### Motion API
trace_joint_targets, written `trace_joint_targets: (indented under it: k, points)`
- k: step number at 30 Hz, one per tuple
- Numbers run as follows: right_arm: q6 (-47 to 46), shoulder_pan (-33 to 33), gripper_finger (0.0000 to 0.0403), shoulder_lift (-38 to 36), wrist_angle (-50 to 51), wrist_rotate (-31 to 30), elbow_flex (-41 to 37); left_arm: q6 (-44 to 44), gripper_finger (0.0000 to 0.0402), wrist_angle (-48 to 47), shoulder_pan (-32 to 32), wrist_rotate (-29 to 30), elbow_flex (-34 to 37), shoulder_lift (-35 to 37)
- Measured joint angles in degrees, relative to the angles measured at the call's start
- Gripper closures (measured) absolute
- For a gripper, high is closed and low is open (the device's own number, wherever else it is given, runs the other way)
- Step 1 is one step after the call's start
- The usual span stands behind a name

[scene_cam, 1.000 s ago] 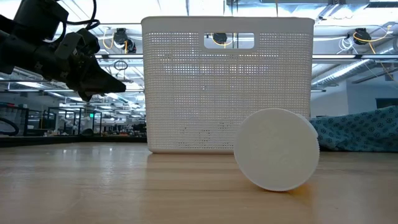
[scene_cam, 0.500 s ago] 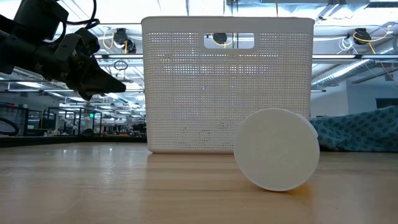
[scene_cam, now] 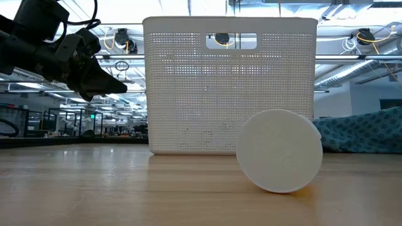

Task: Pick & place medical supplies in basket/bin
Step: Put the red medicine bottle into the white bin

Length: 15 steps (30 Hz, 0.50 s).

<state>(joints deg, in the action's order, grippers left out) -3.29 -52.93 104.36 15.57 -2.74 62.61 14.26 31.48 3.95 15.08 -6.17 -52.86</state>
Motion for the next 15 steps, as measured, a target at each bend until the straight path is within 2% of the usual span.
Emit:
trace_joint_targets:
  k: [10,15]
  points:
    - [-1.66,0.45,0.0136,1.79,-0.08,0.09,0.08,0.18,0.0364,0.0,0.0,0.0,0.0,0.0]
    - [-3.17,1.28,0.0168,0.01,-0.29,-1.29,-0.02,0.18,0.0364,0.0,0.0,-0.01,0.0,0.0]
